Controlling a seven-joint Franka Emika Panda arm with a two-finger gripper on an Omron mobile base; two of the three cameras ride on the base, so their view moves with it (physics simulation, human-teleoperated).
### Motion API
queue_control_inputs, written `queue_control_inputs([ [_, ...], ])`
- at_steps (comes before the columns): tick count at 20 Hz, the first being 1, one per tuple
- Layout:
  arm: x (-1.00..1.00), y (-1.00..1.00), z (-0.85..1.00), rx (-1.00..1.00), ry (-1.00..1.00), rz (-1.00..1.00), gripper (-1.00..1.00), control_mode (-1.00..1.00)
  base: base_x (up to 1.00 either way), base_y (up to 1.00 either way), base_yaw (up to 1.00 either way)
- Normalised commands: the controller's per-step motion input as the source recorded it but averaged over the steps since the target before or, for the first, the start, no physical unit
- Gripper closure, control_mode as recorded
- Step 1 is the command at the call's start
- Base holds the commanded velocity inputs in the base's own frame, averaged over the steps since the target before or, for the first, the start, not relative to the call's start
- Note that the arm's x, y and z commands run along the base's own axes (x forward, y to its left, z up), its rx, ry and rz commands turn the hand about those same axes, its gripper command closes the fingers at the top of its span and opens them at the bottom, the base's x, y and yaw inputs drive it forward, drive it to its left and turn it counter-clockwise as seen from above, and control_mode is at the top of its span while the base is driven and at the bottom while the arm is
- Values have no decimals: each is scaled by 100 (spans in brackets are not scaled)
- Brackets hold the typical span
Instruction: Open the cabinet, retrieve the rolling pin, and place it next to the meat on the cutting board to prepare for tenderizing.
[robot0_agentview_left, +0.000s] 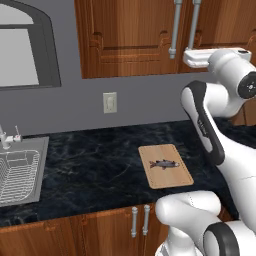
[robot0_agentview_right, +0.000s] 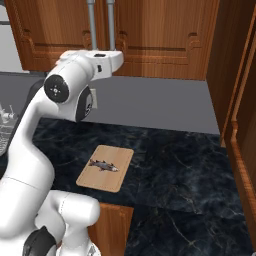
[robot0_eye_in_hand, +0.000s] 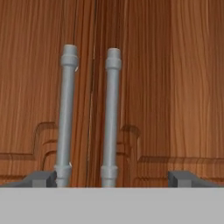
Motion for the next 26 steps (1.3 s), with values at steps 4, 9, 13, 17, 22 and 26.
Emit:
queue_control_inputs([
  [4,35,0,0,0,2,0,-100,-100,0,0,0],
  [9,46,0,0,0,8,0,-100,-100,0,0,0],
  [13,43,0,0,1,6,0,-100,-100,0,0,0],
  [17,43,0,0,2,1,0,-100,-100,0,0,0],
  [22,34,-5,0,1,0,1,-100,-100,0,0,0],
  [26,25,-11,-3,0,0,2,-100,-100,0,0,0],
])
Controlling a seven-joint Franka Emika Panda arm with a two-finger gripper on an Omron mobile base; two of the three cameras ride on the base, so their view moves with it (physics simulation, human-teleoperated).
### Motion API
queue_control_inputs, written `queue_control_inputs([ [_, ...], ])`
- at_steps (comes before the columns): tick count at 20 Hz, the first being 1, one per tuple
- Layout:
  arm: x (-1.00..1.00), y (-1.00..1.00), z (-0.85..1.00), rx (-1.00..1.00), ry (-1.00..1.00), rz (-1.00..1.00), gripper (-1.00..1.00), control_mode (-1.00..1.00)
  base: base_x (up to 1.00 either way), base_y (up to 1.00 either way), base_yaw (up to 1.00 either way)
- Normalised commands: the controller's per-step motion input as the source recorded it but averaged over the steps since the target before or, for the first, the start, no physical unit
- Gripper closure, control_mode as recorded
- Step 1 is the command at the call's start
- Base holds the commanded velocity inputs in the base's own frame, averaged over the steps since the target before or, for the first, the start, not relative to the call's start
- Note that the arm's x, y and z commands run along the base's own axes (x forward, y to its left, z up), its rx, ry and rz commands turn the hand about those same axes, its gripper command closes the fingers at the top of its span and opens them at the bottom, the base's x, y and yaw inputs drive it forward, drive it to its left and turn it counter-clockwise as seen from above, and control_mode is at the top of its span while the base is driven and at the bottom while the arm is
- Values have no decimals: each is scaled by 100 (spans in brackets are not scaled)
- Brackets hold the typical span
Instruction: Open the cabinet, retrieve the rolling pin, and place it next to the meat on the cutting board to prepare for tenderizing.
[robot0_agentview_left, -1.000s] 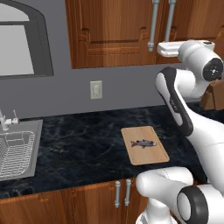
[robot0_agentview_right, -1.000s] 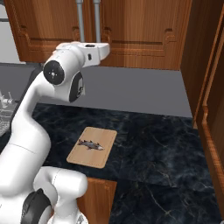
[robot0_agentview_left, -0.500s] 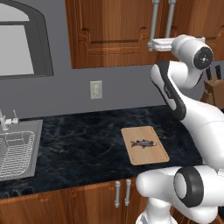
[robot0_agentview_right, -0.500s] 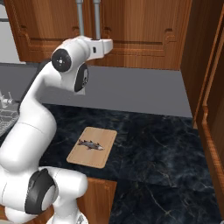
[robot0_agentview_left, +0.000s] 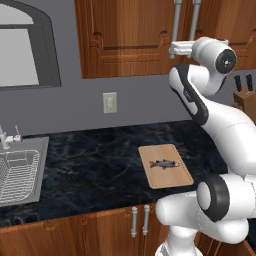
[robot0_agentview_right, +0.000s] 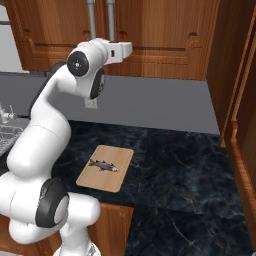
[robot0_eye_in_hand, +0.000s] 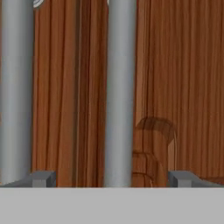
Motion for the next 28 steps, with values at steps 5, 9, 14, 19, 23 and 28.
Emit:
queue_control_inputs([
  [5,24,-11,0,1,0,2,-100,-100,0,0,0],
  [9,37,1,-8,0,2,1,100,-100,0,0,0],
  [14,11,1,-6,0,6,1,100,-100,0,0,0],
  [19,2,1,-3,0,0,0,100,-100,0,0,0],
  [23,25,0,-5,1,0,6,100,-100,0,0,0],
  [28,0,0,0,0,0,0,100,-100,0,0,0],
])
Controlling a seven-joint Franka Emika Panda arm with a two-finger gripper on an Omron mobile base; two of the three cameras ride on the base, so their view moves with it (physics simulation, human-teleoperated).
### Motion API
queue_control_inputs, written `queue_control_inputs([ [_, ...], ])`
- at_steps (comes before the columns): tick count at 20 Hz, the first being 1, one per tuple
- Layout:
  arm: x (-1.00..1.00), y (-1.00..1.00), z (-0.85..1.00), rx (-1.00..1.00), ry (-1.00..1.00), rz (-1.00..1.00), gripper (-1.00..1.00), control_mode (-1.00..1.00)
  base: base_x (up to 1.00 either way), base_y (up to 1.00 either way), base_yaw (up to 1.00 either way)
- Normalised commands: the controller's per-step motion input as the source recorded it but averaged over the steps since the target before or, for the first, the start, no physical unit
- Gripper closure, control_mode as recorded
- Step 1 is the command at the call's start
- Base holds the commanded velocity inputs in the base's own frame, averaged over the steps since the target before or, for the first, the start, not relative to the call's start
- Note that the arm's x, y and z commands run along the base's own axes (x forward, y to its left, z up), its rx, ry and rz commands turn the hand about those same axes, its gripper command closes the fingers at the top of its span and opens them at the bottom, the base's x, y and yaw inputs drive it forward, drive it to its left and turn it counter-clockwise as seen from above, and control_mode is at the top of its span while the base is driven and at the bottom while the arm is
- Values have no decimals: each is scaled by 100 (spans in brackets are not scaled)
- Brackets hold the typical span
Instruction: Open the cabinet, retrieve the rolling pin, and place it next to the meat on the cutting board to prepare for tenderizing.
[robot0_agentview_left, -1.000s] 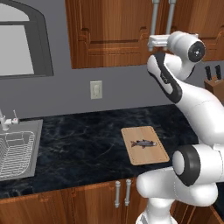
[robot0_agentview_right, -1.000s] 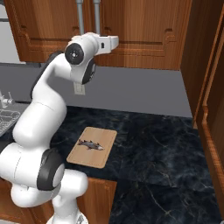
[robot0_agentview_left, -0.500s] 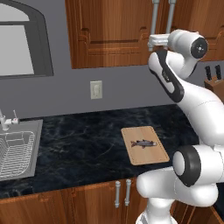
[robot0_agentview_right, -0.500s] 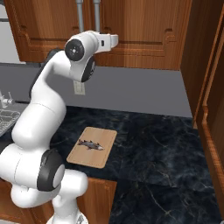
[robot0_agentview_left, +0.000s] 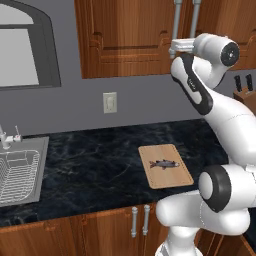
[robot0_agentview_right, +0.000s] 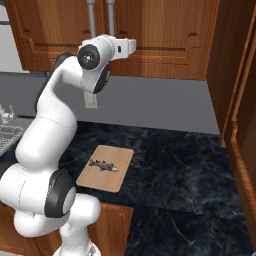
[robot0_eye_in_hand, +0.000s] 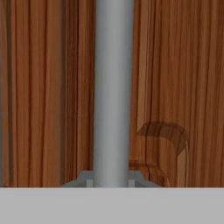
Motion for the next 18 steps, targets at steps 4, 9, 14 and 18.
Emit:
queue_control_inputs([
  [4,0,0,0,0,-1,0,100,-100,0,0,0],
  [9,-11,0,-1,0,-1,6,100,-100,0,0,0],
  [14,-58,-20,0,0,-5,6,100,-100,0,0,0],
  [18,-69,-43,0,0,-7,6,100,-100,0,0,0],
])
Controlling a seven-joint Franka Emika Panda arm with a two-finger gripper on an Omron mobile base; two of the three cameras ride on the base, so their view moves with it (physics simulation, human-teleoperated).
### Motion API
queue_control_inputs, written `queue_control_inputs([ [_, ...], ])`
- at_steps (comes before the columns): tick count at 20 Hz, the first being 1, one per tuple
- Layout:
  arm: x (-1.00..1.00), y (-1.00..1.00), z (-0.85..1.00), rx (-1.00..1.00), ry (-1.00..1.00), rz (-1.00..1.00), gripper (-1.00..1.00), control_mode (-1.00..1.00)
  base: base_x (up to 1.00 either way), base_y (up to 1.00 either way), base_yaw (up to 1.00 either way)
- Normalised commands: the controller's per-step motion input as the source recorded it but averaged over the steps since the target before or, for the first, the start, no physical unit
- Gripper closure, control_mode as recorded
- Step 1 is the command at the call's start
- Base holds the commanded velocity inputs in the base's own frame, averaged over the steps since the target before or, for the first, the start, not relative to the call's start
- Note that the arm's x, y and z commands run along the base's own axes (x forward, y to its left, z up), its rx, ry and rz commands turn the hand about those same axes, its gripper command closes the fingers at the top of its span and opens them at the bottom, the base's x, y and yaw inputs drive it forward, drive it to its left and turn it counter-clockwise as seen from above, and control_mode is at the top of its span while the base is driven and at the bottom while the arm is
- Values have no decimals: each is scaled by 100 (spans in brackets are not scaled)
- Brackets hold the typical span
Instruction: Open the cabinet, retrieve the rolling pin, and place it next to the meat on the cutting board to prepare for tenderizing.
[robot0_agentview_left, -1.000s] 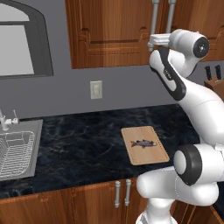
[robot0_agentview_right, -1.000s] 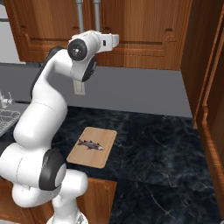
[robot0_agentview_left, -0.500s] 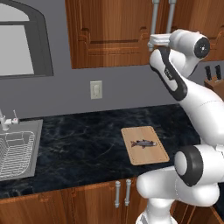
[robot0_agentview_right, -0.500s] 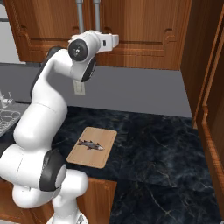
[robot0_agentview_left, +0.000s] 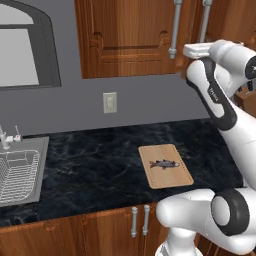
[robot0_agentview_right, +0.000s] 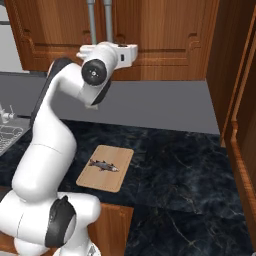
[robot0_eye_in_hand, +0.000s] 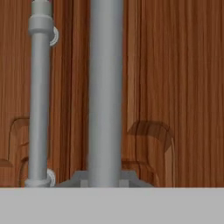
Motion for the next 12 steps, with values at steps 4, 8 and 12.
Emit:
queue_control_inputs([
  [4,-39,-64,-3,0,0,12,100,-100,0,0,0],
  [8,-44,-69,-8,0,1,15,100,-100,0,0,0],
  [12,-61,-69,-7,0,0,12,100,-100,0,0,0],
])
